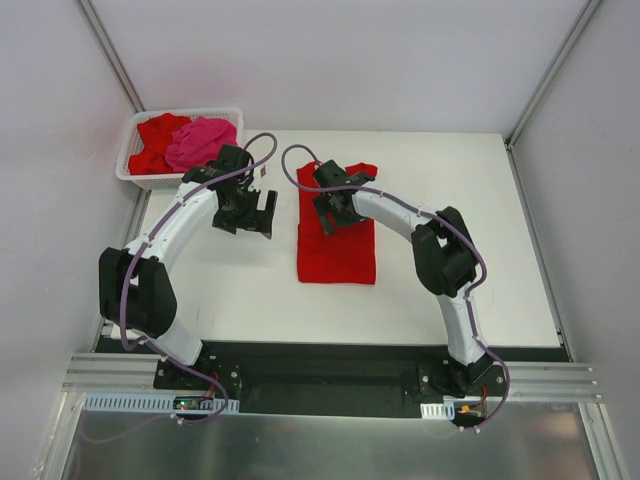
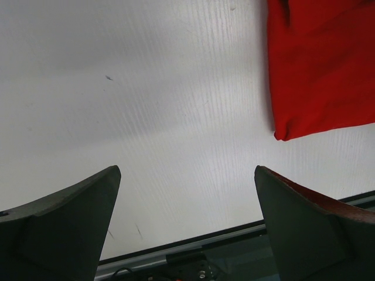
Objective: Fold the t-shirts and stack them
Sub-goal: Fold the folded rectangular tshirt in 1/3 of the way, then grab one side of the 2/3 rectangular tshirt with both arms, then fold the long partially folded tshirt into a neat square
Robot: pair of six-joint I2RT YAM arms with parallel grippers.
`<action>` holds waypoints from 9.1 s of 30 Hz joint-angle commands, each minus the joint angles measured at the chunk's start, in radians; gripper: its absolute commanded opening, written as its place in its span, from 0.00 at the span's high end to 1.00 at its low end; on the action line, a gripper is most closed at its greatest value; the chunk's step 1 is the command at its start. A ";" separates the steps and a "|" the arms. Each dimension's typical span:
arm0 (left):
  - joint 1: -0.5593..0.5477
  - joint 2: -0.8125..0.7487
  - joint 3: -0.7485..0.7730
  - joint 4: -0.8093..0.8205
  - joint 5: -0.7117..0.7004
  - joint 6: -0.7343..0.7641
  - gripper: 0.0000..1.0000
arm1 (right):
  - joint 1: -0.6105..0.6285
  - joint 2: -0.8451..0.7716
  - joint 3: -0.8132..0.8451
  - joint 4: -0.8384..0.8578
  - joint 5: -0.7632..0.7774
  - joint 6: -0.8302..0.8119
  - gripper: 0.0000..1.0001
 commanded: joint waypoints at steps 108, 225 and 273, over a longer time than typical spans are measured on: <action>0.039 0.086 -0.668 1.174 0.955 -0.715 0.01 | -0.555 -0.531 -1.165 1.097 -1.301 0.641 0.04; -0.012 0.085 -0.746 1.013 0.952 -0.597 1.00 | -0.429 -0.669 -1.158 0.622 -1.194 0.411 0.99; -0.127 -0.159 -0.946 0.961 0.877 -0.655 1.00 | -0.262 -0.942 -1.419 0.688 -1.102 0.539 0.99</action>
